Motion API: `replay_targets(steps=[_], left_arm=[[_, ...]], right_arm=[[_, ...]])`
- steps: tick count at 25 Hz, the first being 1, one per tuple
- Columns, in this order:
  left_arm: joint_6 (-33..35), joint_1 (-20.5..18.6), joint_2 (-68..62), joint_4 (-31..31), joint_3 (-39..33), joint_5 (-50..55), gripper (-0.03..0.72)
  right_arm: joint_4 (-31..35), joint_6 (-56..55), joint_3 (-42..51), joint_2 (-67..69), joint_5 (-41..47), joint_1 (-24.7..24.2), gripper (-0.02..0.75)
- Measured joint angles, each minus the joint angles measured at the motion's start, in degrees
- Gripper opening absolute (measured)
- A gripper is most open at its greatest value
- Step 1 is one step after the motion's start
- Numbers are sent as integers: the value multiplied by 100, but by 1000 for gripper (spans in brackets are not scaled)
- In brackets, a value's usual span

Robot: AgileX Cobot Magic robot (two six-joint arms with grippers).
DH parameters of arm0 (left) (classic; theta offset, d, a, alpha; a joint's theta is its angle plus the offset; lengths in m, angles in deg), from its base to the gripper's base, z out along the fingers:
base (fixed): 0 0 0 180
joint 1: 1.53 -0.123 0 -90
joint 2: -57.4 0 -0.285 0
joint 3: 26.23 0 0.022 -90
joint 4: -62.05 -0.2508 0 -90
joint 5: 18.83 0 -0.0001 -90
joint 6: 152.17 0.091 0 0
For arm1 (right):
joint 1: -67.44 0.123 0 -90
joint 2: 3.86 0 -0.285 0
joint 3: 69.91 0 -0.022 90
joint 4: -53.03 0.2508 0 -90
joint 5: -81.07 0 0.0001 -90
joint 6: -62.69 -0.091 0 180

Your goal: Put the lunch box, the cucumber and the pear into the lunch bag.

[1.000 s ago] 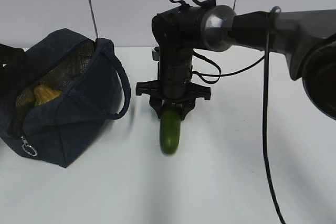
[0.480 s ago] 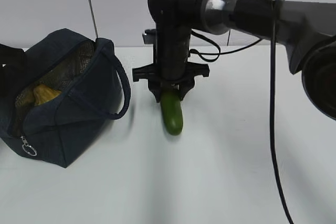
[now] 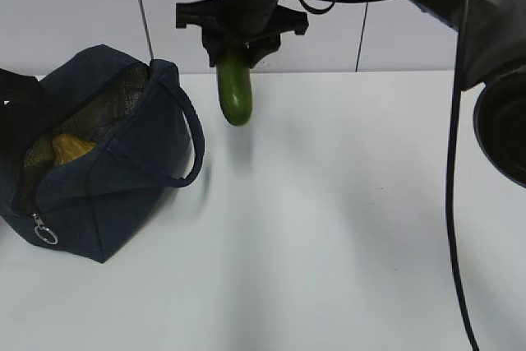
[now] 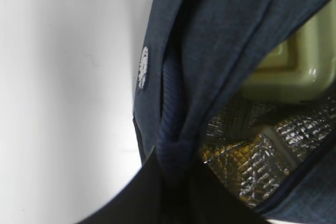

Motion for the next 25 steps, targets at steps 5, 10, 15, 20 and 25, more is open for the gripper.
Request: replay_targets(steps=[5,10,15,20,25], left_arm=[[0,0,0,0,0,0,1],[0,0,0,31,0,-15,1],[0,0,0,31,0,-94,1],[0,0,0,31,0,-169,1],[0,0,0,31,0,-185,1]], right_arm=[[616,206,-599,0,44,0,389],[2076,593,-755,-21,83,23,389],[2617,681,-757,87,70,380,389],[2643,583,-757,325,-251,687,389],[2712,36,-757,592,-693,721,389]])
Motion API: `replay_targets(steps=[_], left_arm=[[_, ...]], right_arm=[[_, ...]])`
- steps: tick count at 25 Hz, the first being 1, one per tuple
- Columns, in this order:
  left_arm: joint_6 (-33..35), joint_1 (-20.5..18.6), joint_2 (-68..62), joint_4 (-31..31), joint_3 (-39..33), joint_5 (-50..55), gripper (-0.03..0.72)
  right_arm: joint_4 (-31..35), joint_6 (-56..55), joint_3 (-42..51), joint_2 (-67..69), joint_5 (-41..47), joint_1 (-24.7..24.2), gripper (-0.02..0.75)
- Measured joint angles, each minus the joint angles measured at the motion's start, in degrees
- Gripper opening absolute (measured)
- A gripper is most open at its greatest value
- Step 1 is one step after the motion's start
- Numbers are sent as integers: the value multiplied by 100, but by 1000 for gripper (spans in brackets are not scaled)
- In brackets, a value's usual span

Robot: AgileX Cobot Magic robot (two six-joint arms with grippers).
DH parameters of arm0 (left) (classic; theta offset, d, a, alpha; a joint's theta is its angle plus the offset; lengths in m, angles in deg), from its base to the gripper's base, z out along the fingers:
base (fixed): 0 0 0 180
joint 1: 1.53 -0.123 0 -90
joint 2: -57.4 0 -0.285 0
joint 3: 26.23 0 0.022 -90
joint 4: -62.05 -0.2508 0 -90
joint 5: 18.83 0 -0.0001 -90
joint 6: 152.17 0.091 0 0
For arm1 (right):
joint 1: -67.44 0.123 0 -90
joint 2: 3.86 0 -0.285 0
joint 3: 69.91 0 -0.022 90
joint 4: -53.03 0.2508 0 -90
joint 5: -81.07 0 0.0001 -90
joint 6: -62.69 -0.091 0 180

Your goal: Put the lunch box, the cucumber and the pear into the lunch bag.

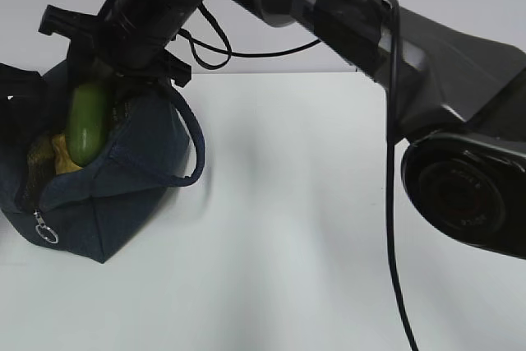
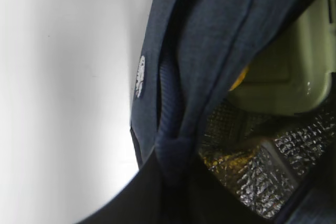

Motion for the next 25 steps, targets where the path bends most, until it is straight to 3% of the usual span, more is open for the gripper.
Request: replay_targets(steps=[8,16,25], left_arm=[[0,0,0,0,0,-21,1],[0,0,0,0,0,-26,1],[0,0,0,36,0,-20,1]], right_arm=[[-226,-117,0,106,-64,0,400],[-305,42,0,106,85,0,512],[-1350,336,-518,-290,474,-10,524]])
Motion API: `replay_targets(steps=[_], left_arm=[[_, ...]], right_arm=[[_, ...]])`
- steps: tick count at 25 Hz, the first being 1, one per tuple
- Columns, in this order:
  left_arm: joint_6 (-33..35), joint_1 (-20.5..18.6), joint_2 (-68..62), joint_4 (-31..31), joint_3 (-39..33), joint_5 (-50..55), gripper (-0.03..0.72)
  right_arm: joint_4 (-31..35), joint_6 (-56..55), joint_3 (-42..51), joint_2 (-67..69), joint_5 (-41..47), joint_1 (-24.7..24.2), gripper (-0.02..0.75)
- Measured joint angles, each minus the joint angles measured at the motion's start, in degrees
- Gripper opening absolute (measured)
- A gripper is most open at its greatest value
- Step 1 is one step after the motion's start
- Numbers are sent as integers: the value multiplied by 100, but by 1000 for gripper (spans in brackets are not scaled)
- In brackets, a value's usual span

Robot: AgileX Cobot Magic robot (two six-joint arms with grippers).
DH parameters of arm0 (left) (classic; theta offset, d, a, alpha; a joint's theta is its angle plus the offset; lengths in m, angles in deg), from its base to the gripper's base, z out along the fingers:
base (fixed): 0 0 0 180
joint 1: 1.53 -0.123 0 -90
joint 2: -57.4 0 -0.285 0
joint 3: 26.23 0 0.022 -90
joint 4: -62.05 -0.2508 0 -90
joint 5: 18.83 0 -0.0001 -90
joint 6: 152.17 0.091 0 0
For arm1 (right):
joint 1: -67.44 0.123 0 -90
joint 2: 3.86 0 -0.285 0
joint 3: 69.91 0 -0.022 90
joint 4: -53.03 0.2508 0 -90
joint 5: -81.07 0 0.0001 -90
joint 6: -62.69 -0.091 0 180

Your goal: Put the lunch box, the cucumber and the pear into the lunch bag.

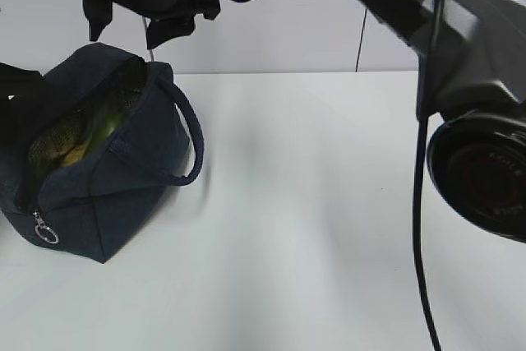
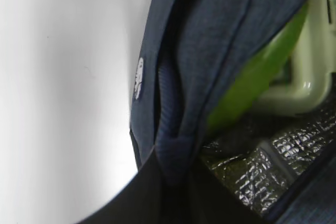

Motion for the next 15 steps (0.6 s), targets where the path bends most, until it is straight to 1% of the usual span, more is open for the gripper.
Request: replay_targets(steps=[4,10,15], left_arm=[[0,0,0,0,0,0,1],[0,0,0,0,0,0,1],[0,0,0,0,0,11,1]], right_arm=[[-94,124,-270,-58,269,0,523],[19,147,-281,-58,328,0,475],[96,147,-281,-58,341,0,464]])
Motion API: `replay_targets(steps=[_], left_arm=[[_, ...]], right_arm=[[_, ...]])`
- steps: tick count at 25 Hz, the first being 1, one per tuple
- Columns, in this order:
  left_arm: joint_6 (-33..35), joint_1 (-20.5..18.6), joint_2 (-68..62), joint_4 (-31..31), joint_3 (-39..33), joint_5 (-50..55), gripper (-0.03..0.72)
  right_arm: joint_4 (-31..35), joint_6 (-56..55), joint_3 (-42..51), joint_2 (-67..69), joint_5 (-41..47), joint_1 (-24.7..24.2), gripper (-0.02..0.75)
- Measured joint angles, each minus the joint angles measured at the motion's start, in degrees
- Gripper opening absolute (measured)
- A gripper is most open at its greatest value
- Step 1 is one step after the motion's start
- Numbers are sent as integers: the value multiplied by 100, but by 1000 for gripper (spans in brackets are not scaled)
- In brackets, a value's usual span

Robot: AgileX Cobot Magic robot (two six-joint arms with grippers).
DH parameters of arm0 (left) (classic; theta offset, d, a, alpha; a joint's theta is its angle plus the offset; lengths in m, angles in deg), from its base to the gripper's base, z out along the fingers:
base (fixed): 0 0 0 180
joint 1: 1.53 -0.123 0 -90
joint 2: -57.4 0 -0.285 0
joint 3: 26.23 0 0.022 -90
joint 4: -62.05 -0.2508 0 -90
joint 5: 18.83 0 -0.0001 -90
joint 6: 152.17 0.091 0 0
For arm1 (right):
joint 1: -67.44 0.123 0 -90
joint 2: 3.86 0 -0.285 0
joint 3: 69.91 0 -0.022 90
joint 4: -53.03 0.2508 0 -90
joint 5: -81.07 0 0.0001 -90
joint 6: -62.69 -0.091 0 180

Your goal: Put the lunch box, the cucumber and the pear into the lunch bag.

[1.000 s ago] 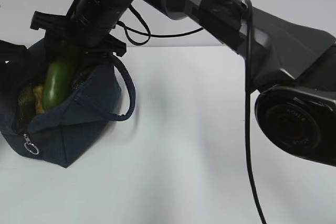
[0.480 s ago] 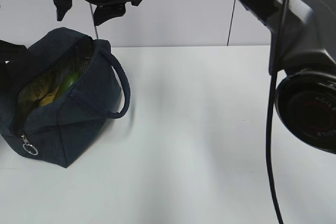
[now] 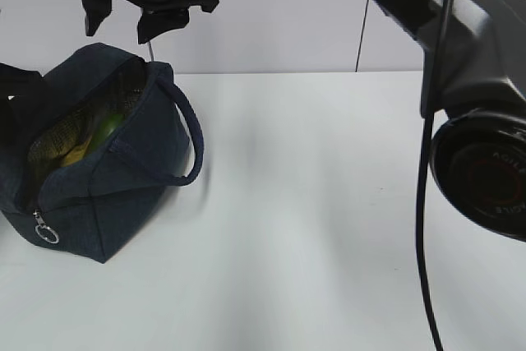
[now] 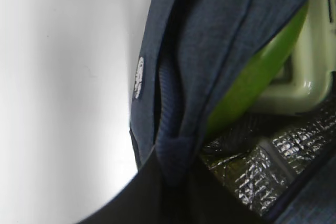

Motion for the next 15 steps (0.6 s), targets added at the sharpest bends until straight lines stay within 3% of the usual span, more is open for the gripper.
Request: replay_targets(steps=[7,15], left_arm=[[0,0,0,0,0,18,1],[0,0,0,9,0,36,1]], right_arm=[[368,62,0,0,0,0,464],[92,988,0,-31,0,0,463]])
